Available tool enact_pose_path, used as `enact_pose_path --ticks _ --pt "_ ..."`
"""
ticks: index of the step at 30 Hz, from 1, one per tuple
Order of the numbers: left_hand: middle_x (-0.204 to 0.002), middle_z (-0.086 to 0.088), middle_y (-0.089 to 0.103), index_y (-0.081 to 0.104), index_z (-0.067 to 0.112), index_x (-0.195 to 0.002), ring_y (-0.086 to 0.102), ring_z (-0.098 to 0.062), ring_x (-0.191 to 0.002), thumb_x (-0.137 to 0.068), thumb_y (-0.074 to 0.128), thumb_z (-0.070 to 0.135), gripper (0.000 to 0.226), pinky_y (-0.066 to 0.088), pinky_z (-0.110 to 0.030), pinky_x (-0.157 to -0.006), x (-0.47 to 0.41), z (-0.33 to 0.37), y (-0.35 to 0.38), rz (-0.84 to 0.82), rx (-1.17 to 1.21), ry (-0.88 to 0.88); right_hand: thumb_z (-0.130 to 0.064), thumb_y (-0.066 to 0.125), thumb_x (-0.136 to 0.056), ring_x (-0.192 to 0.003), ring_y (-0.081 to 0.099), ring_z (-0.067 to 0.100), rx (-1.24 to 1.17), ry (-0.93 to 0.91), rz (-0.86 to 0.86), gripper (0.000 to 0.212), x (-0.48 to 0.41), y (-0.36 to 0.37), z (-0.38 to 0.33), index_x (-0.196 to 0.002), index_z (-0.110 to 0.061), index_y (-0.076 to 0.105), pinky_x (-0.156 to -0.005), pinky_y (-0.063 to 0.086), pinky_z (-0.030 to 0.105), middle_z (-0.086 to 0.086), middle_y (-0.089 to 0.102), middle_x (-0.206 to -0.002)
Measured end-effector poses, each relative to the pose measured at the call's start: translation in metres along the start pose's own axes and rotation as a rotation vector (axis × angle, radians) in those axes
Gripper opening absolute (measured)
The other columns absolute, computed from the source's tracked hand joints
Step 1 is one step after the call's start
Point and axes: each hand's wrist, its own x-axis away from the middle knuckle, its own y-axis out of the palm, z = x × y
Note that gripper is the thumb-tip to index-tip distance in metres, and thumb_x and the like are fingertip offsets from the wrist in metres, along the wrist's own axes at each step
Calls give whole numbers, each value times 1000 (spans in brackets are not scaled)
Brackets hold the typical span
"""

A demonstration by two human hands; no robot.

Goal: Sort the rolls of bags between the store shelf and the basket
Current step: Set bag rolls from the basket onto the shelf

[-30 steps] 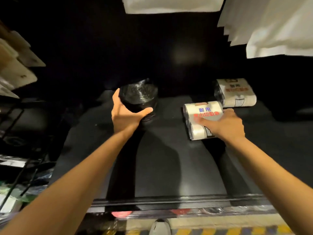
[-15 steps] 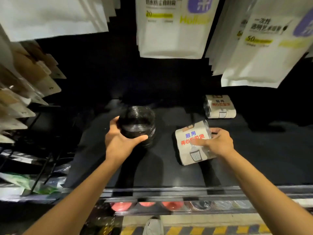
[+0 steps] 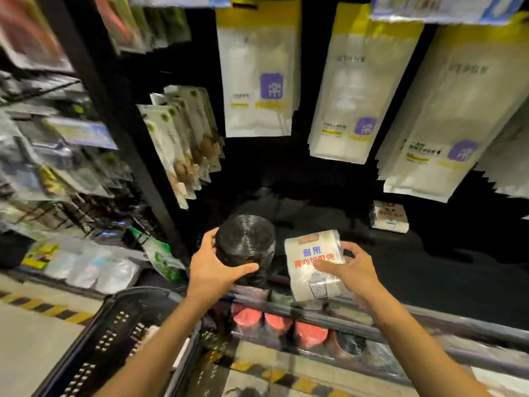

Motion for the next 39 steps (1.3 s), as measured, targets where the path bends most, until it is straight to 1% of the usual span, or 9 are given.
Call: enact_pose_path --ticks 6,11,17,21,26,30,33,36,39 --pt "-110 13 56 44 25 -124 55 -8 -105 -48 93 34 91 45 -23 -88 68 -19 -63 176 83 -63 -11 90 -53 -93 67 31 5 -26 -119 54 64 52 -5 -96 -23 59 -81 56 48 13 67 -106" --pt "-109 11 55 42 30 -117 54 -8 -105 -49 93 28 85 43 -22 -91 105 -44 -130 276 80 -136 1 84 -62 -89 67 29 -11 -39 -217 49 107 110 -5 -96 -20 55 -64 55 36 13 67 -102" --pt "-110 12 54 43 26 -125 53 -8 -105 -47 93 33 93 42 -20 -90 162 -91 -207 400 40 -231 -3 88 -57 -92 66 32 79 4 -349 61 141 201 3 -107 -16 56 -79 55 50 13 67 -107" --pt "-114 8 54 42 28 -123 54 -14 -108 -48 93 33 91 41 -26 -94 185 -120 -237 505 23 -321 1 85 -59 -90 65 30 112 3 -431 54 149 256 4 -99 -17 54 -77 55 44 12 65 -104" --pt "-125 -2 58 41 22 -127 55 -23 -115 -49 93 33 94 43 -33 -97 191 -154 -255 618 25 -451 -1 86 -59 -91 67 33 186 22 -505 59 129 309 9 -106 -17 54 -83 54 52 15 67 -103" --pt "-127 -4 57 41 20 -130 55 -23 -117 -48 93 33 97 43 -35 -100 174 -179 -256 710 44 -547 2 85 -59 -95 66 34 283 23 -581 51 94 353 12 -95 -18 56 -87 52 53 19 67 -104" --pt "-128 -1 57 41 21 -130 54 -21 -118 -48 93 36 99 43 -38 -103 153 -197 -252 775 78 -621 3 85 -60 -94 65 32 361 32 -649 60 63 390 13 -110 -9 53 -87 52 49 18 67 -105" --pt "-128 -2 57 42 17 -131 54 -21 -118 -48 93 32 98 43 -39 -104 131 -214 -246 862 122 -716 1 84 -62 -92 65 28 461 44 -739 68 34 424 16 -121 -6 51 -81 54 44 16 67 -105" --pt "-130 -4 56 41 15 -133 53 -22 -118 -50 93 31 100 41 -33 -104 116 -234 -240 952 123 -818 8 80 -65 -85 64 25 545 72 -817 70 5 457 26 -125 -3 47 -62 56 30 17 66 -104"
